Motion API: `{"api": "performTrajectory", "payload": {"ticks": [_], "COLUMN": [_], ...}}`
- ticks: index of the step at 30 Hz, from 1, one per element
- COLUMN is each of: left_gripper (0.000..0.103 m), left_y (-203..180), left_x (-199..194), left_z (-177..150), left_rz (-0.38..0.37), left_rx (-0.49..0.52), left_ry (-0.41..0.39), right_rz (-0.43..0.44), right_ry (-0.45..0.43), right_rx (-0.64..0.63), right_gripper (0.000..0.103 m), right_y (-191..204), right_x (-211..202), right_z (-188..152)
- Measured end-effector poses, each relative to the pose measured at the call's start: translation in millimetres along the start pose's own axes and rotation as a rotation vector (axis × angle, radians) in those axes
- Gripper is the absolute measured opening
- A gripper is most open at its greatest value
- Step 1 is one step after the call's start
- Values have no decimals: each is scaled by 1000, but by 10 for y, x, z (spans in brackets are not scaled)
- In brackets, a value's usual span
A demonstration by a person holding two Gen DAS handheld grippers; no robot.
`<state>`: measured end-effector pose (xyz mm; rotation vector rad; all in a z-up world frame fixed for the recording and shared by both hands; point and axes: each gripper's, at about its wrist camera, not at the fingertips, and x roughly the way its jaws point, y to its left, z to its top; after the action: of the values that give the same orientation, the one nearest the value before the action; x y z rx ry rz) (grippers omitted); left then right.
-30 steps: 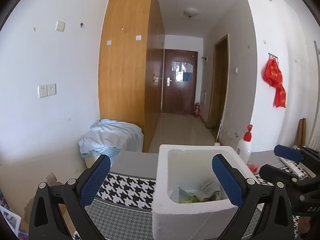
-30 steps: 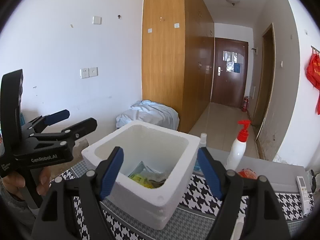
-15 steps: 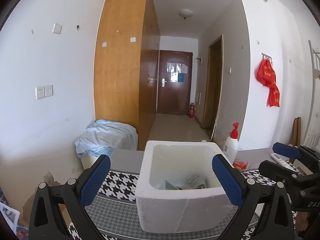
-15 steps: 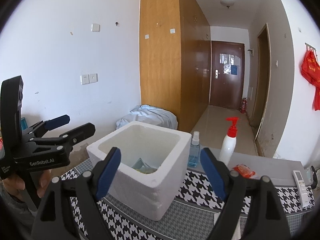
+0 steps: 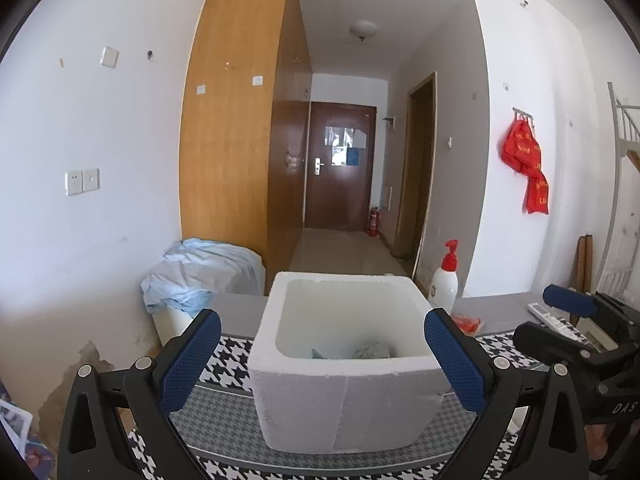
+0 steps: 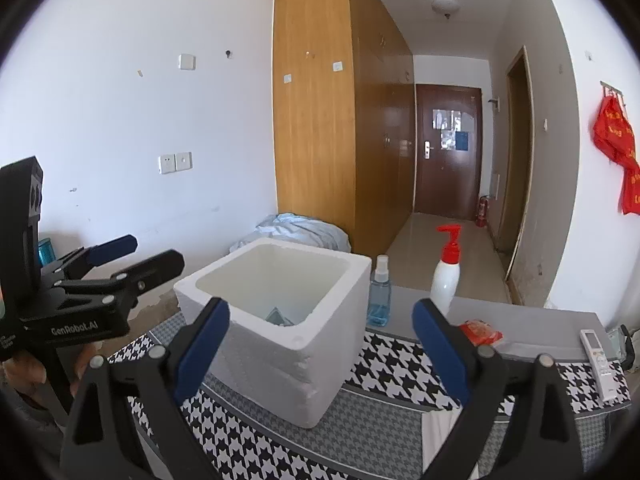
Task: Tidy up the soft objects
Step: 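Withdraw both open tools from the foam box back toward the table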
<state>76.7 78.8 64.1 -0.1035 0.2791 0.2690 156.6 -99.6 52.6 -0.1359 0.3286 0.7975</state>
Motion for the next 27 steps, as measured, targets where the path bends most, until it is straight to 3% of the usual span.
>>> {"api": "performTrajectory", "payload": {"ticks": [27], "left_gripper": [102], "left_y": [-331], "left_x": [-18], "left_z": [-257], "left_rz": [-146], "left_rx": [14], "left_ry": [30], "right_rz": [-74], "right_ry": [12], "right_rx": [32], "right_gripper": [99], "right_y": [-192], "right_x": [-217], "right_z": [-343]}}
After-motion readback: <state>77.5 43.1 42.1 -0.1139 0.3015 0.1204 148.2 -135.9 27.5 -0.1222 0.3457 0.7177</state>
